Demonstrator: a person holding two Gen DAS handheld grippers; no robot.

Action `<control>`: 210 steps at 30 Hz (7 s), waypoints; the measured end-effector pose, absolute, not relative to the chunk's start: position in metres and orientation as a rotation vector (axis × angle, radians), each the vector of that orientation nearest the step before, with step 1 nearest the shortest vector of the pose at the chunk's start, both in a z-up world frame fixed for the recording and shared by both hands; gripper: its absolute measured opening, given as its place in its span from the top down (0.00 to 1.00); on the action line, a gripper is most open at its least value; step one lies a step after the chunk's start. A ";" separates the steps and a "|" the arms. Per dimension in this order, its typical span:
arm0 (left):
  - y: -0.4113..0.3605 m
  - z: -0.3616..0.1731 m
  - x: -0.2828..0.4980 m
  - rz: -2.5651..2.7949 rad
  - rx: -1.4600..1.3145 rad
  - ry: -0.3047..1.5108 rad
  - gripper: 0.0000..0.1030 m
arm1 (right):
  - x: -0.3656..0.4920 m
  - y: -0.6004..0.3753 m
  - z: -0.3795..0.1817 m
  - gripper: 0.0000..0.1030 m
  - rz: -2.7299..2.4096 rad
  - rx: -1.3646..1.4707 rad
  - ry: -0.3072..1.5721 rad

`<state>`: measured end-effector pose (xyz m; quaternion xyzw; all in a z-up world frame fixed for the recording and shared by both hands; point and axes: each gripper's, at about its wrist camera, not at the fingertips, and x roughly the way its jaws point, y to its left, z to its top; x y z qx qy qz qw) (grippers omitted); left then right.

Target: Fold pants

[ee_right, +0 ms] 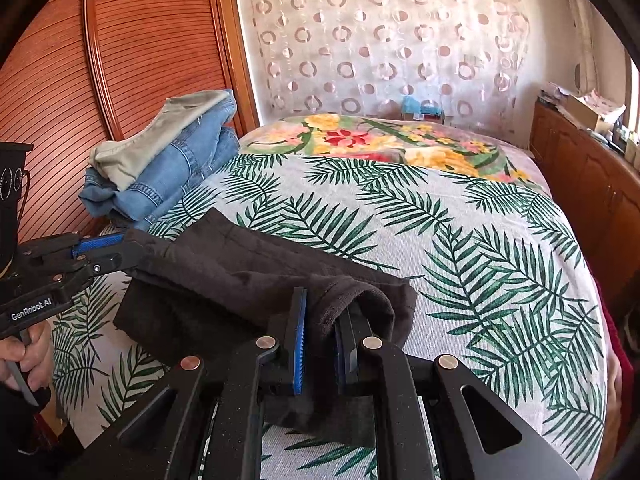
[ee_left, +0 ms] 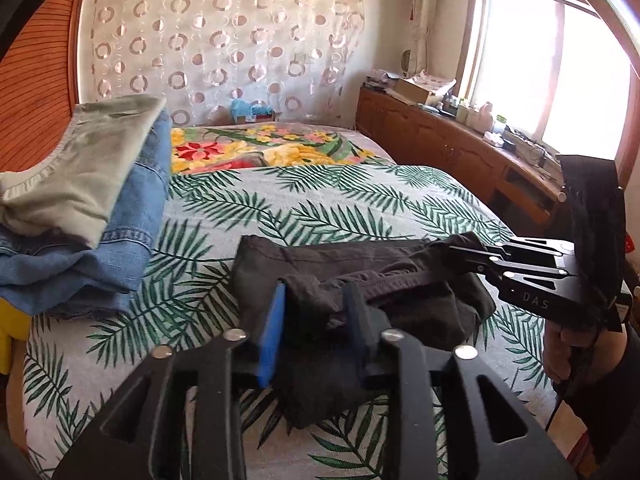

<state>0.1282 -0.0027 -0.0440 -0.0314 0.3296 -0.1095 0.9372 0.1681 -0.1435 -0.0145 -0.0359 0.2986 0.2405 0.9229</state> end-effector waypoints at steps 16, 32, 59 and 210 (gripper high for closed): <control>0.007 -0.066 0.125 -0.218 -0.070 0.744 0.24 | 0.179 -0.137 -0.010 0.82 0.486 -0.106 0.568; 0.013 -0.082 0.106 -0.236 -0.049 0.797 0.52 | 0.148 -0.177 -0.026 0.70 0.506 -0.110 0.662; 0.001 -0.093 0.111 -0.262 -0.003 0.823 0.73 | 0.144 -0.197 -0.034 1.00 0.450 -0.076 0.670; 0.012 -0.094 0.141 -0.337 -0.118 0.862 0.63 | 0.137 -0.161 -0.047 0.61 0.492 -0.171 0.722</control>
